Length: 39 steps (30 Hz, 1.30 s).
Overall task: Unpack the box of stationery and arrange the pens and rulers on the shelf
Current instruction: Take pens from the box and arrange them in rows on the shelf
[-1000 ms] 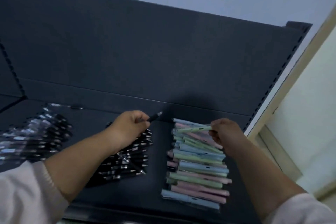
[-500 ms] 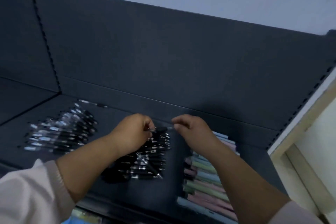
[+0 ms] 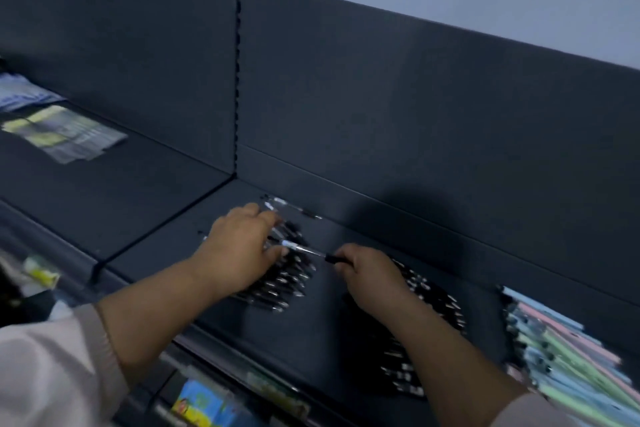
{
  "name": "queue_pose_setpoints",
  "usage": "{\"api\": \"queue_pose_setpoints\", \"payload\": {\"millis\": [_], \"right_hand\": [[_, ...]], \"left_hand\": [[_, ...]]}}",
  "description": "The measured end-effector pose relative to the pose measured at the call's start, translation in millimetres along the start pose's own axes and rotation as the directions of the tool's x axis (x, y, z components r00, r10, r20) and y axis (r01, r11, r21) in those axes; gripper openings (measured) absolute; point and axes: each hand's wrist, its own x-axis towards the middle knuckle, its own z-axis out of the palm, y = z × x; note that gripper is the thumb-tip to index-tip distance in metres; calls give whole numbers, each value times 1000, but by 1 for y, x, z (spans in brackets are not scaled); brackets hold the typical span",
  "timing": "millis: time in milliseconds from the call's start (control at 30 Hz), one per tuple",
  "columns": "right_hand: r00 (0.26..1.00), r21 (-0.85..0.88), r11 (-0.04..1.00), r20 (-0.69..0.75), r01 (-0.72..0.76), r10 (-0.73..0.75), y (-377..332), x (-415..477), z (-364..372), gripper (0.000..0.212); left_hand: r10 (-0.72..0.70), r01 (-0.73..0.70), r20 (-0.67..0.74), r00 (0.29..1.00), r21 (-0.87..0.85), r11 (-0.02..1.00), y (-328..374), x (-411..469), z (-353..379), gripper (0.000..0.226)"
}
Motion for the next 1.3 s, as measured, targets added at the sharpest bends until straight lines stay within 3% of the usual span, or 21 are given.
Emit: {"api": "queue_pose_setpoints", "payload": {"millis": [200,433,600,800,1033,1300], "right_hand": [[996,-13,997,-45,-80,80,-39,33,41,19],[990,-199,974,-118,-104,81,-65,41,52,22],[988,-213,971,-85,109,-130,-99,47,51,26],[924,-211,899,67,383,-377,-161,59,78,42],[773,-137,765,216,629,-596,-261,38,115,54],[587,-70,602,334,796,-738,-403,11,194,54]], "left_hand": [[-18,16,56,998,45,999,-76,-3,-11,49],[-45,42,96,994,26,999,-110,-16,-23,49],[-118,121,94,989,-24,992,-126,-39,-32,54],[-287,286,-5,958,93,954,-157,-104,-49,51],[-559,569,-105,822,152,808,-204,-200,-79,60],[-727,759,-218,651,146,635,-293,-297,-123,57]]}}
